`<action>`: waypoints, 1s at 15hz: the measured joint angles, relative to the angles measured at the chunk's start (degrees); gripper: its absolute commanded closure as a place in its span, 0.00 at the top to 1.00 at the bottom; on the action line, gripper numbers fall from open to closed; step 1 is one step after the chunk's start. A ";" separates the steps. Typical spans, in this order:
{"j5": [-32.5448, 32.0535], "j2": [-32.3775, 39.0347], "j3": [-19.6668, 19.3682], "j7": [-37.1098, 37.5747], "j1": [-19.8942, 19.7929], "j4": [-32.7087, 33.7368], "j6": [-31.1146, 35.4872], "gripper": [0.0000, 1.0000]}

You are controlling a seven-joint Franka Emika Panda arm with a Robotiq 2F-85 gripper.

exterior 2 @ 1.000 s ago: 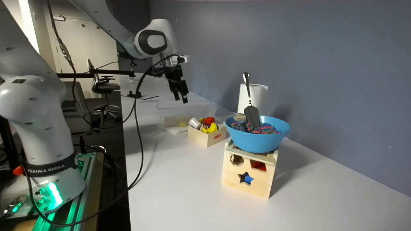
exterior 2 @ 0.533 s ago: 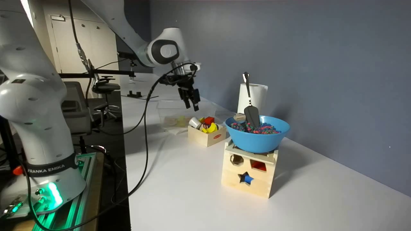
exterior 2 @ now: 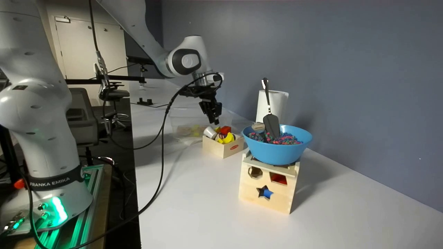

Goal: Move the coffee capsule to the storage bin

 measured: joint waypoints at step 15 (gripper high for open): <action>-1.66 0.21 -1.43 -10.31 0.30 0.50 -6.43 0.02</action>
